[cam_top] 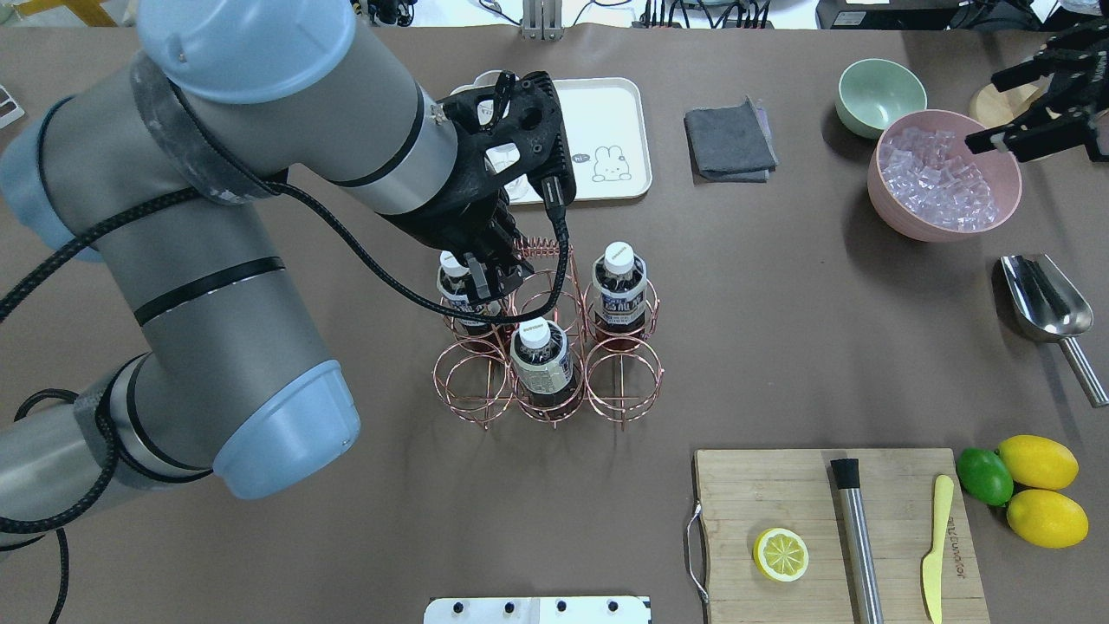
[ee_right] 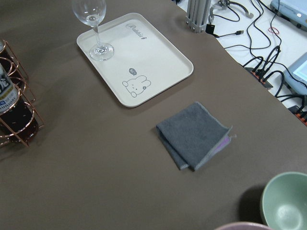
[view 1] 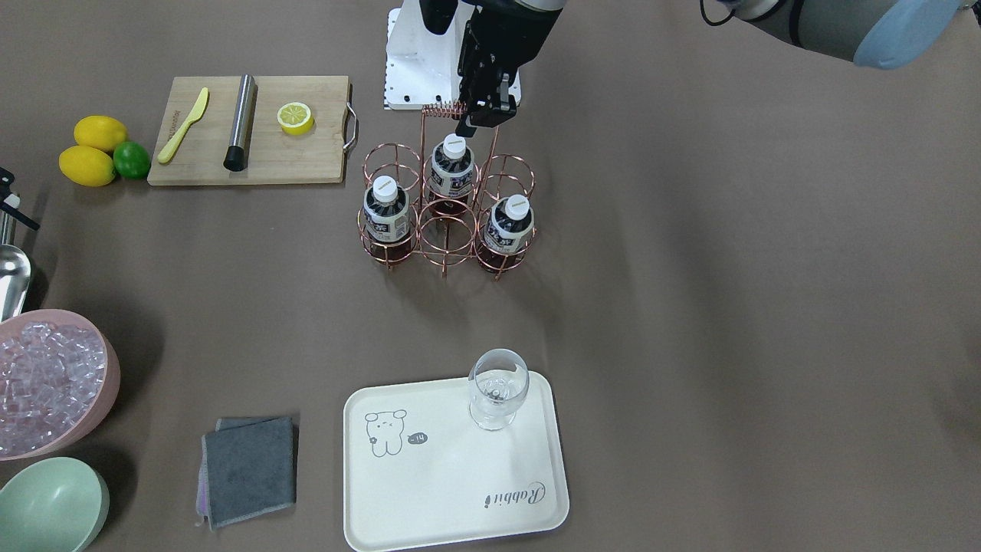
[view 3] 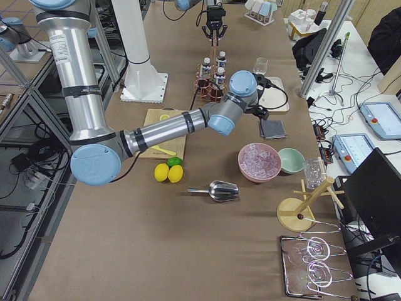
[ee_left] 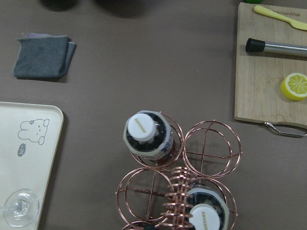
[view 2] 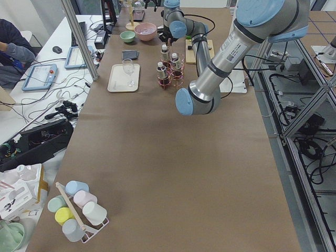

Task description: Take tea from basket to plate

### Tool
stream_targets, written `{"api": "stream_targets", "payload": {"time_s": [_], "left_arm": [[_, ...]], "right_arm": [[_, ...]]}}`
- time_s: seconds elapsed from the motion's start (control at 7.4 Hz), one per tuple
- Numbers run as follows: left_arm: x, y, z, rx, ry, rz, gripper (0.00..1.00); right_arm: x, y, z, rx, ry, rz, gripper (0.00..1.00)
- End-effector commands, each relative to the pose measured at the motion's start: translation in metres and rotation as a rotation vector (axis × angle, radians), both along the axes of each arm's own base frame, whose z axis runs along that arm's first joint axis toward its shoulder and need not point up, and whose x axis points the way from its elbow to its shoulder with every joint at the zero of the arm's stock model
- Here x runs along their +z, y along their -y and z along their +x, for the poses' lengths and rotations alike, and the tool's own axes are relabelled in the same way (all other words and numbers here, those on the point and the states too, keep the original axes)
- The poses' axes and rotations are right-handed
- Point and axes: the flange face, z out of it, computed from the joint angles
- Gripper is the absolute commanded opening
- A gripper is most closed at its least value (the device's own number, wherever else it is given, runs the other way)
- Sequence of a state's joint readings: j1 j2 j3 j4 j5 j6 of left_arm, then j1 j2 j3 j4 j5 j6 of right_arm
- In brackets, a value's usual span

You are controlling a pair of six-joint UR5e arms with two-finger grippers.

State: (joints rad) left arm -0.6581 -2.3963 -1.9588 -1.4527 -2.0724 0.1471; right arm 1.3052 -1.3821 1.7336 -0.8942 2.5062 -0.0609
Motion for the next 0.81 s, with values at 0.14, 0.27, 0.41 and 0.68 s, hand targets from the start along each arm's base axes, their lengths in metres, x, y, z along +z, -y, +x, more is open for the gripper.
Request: {"api": "stream_targets", "payload": {"time_s": [0.14,0.27,0.41,0.68], "left_arm": [[0.001,-0.003,0.005,0.006,0.002,-0.009,0.0],[0.002,-0.003,0.006,0.007,0.004,-0.012,0.0],[0.002,-0.004,0.008,0.004,0.002,-0.031,0.0],[0.001,-0.004,0.011,0.003,0.001,-0.038,0.0]], "right_arm": [[-0.045,-0.007,-0.117,0.115,0.082,0.106,1.0],[-0.054,-0.018,-0.139,0.158,0.171,0.061,1.0],[-0.058,-0.025,-0.147,0.183,0.249,0.033,1.0],[-0.039,-0.032,-0.156,0.229,0.416,0.035,1.0]]}}
